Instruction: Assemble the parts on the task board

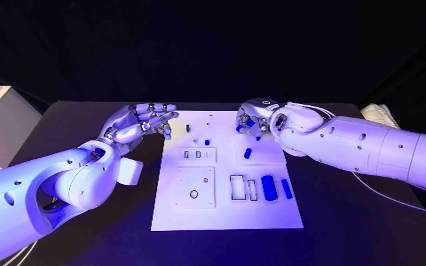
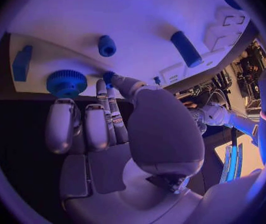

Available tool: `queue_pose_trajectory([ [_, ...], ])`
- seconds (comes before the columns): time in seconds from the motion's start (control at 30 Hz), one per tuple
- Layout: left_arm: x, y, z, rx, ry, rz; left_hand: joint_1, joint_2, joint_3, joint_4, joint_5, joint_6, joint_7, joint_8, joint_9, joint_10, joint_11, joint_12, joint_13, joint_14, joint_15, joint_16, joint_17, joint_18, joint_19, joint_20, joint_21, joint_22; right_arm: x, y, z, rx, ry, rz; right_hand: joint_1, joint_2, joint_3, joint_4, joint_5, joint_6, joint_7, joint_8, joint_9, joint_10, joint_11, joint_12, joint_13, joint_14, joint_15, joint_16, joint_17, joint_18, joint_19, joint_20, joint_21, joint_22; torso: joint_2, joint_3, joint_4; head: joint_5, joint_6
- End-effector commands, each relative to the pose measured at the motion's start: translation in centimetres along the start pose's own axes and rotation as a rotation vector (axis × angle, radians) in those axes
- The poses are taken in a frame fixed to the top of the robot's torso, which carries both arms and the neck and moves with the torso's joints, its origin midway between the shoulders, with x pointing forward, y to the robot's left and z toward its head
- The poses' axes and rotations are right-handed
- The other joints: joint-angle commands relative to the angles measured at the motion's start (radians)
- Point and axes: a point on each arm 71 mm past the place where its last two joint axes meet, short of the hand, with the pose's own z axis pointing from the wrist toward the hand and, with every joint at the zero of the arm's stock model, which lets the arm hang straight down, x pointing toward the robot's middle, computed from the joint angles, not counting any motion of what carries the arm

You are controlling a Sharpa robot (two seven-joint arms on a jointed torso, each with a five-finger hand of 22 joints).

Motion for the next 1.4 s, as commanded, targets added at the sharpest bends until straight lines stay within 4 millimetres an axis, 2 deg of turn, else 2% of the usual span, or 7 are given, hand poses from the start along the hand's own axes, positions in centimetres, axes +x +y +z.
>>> queue_pose_trajectory([
  [0.03,0.2,-0.1,0.1,0.002,0.019,-0.010,-0.010,0.001,0.007,-0.001,-0.004,-0.005,0.012,-0.004,0.001,-0.007,-0.001,0.004,0.001,-0.007,0.001,0.004,0.001,0.006,-0.010,0.000,0.004,0.001,-0.4,0.1,0.0,0.010,-0.060,0.010,0.030,0.017,0.022,-0.021,-0.004,0.024,-0.008,0.025,0.023,0.031,-0.011,0.010,0.011,0.032,-0.012,0.008,0.004,-0.014,0.016,-0.006,0.024,0.034,0.002,-0.0002,0.0006,0.000,-0.001],
  [0.23,0.0,-0.1,0.1,0.000,0.015,-0.010,-0.009,0.002,0.008,-0.002,-0.003,-0.006,0.012,-0.005,0.001,-0.008,-0.001,0.003,0.001,-0.008,0.001,0.007,0.002,0.006,-0.011,0.000,0.006,0.002,-0.8,0.2,-0.2,0.024,-0.116,0.010,0.033,0.028,0.039,-0.051,0.025,0.040,-0.018,0.061,0.066,0.074,-0.025,0.017,0.034,0.032,-0.024,0.015,0.005,-0.019,0.024,-0.018,0.047,0.066,0.003,-0.0002,-0.0008,0.000,0.001],
  [0.53,-0.1,-0.1,0.1,-0.001,0.010,-0.008,-0.008,0.003,0.009,-0.002,-0.003,-0.006,0.013,-0.005,0.002,-0.009,-0.001,0.003,0.001,-0.009,0.001,0.008,0.002,0.006,-0.011,0.000,0.007,0.002,-1.2,0.9,-0.9,0.019,-0.161,0.020,0.032,0.028,0.045,-0.059,0.027,0.039,-0.018,0.068,0.076,0.080,-0.026,0.016,0.039,0.032,-0.025,0.017,0.006,-0.021,0.026,-0.020,0.052,0.073,0.004,-0.0001,0.0005,-0.001,0.003],
  [0.97,0.1,-0.1,0.2,-0.002,0.016,-0.011,-0.007,0.004,0.011,-0.003,-0.003,-0.006,0.013,-0.005,0.002,-0.009,-0.001,0.004,0.001,-0.011,0.001,0.010,0.003,0.007,-0.012,0.001,0.008,0.003,-1.6,6.5,-2.0,-0.102,-0.172,0.060,0.031,0.028,0.047,-0.062,0.028,0.038,-0.018,0.071,0.081,0.082,-0.026,0.016,0.041,0.033,-0.025,0.019,0.008,-0.022,0.027,-0.020,0.055,0.078,0.005,-0.0013,0.0036,0.000,0.000],
  [1.07,0.1,-0.1,0.1,-0.002,0.016,-0.011,-0.007,0.004,0.011,-0.003,-0.003,-0.006,0.013,-0.005,0.002,-0.009,-0.001,0.004,0.001,-0.011,0.001,0.010,0.003,0.007,-0.012,0.001,0.008,0.003,-1.6,7.4,-1.9,-0.119,-0.170,0.060,0.030,0.028,0.048,-0.062,0.028,0.037,-0.018,0.071,0.082,0.082,-0.026,0.015,0.042,0.033,-0.025,0.019,0.008,-0.022,0.027,-0.020,0.055,0.078,0.006,-0.0016,0.0024,0.001,-0.001],
  [1.2,0.1,-0.1,0.2,-0.002,0.017,-0.011,-0.007,0.004,0.011,-0.003,-0.003,-0.006,0.013,-0.005,0.002,-0.009,-0.001,0.004,0.001,-0.011,0.001,0.010,0.003,0.007,-0.012,0.001,0.008,0.003,-1.5,8.0,-1.4,-0.123,-0.173,0.053,0.030,0.028,0.048,-0.062,0.028,0.037,-0.018,0.071,0.082,0.082,-0.026,0.015,0.042,0.033,-0.025,0.019,0.008,-0.022,0.027,-0.020,0.055,0.078,0.007,-0.0019,0.0018,0.000,0.000],
  [1.4,0.3,-0.1,0.2,-0.002,0.023,-0.014,-0.007,0.004,0.011,-0.003,-0.003,-0.006,0.013,-0.005,0.002,-0.009,-0.001,0.004,0.001,-0.011,0.001,0.010,0.003,0.007,-0.012,0.001,0.008,0.003,-1.5,8.3,-0.1,-0.108,-0.195,0.028,0.028,0.028,0.049,-0.064,0.028,0.036,-0.018,0.073,0.084,0.082,-0.026,0.015,0.043,0.032,-0.026,0.018,0.006,-0.021,0.027,-0.020,0.055,0.078,0.008,-0.0017,0.0060,-0.002,0.000],
])
